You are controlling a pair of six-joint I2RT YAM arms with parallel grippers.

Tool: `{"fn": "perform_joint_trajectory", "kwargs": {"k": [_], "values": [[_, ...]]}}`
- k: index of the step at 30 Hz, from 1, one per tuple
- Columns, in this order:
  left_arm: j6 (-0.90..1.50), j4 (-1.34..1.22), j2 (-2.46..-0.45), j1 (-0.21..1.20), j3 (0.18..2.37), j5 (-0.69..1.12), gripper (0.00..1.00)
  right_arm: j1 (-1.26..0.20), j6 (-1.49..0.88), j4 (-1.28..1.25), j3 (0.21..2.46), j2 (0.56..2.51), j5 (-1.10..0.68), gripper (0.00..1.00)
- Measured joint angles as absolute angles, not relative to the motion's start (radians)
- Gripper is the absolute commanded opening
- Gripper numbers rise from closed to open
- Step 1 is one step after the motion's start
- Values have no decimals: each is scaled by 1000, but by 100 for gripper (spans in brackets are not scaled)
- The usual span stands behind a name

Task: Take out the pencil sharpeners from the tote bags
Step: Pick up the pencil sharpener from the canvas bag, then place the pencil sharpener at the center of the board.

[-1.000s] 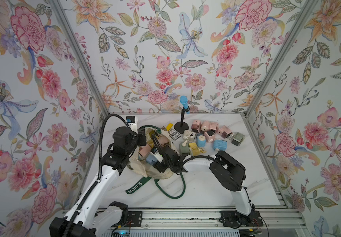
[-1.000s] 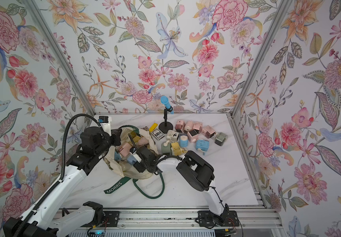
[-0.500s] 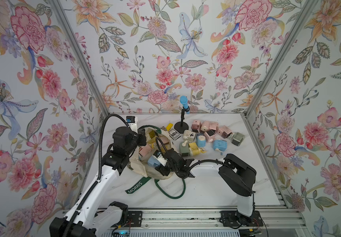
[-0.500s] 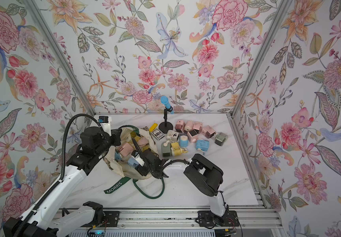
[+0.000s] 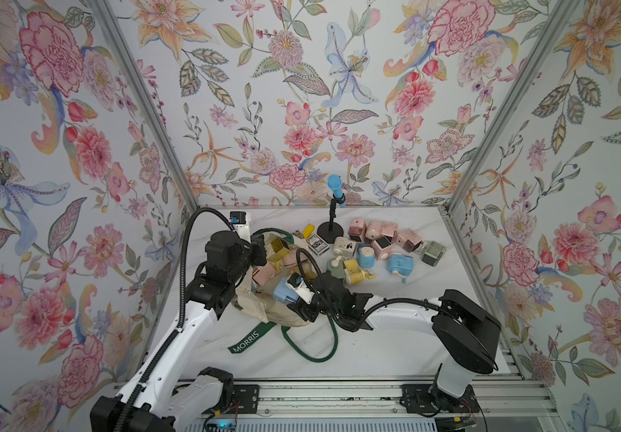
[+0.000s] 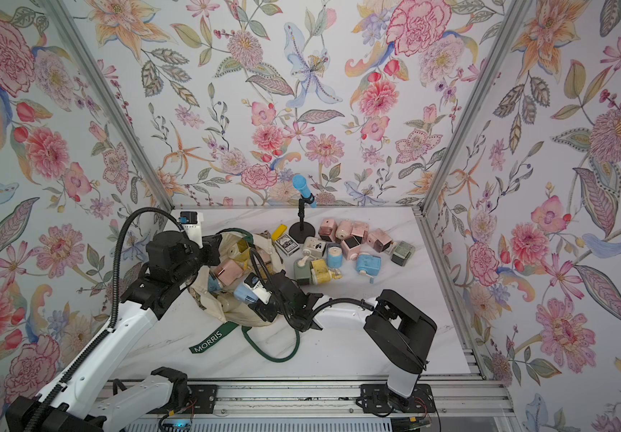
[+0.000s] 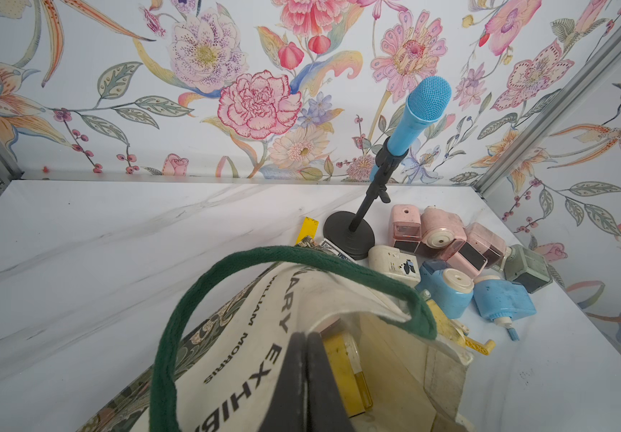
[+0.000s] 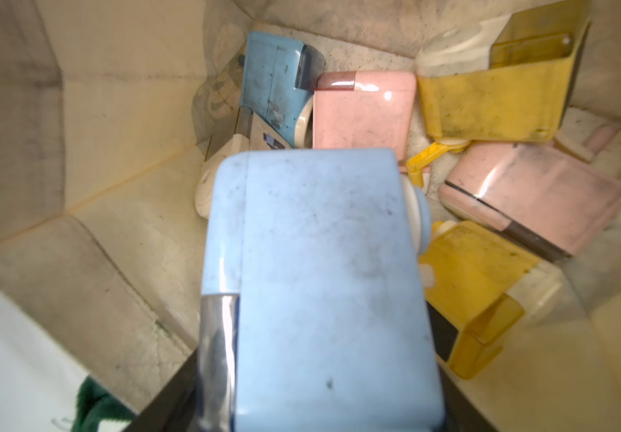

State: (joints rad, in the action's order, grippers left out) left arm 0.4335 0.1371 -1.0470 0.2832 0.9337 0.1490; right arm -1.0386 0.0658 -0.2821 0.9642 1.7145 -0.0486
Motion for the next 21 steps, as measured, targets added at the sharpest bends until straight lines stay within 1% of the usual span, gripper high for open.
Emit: {"fn": "perform_joint_trajectory", "kwargs": {"k": [8, 14, 19, 21], "values": [[434, 137, -1047, 283, 934, 149, 0, -1037, 74, -299, 846, 1513, -49, 51], [434, 137, -1047, 283, 934, 149, 0, -1007, 69, -306, 767, 1340, -41, 51], [434, 137, -1047, 283, 934, 149, 0, -922, 31, -315, 710, 1216, -35, 50], [434, 137, -1047, 283, 934, 149, 0, -850, -8, -316, 690, 1180, -26, 50]]}}
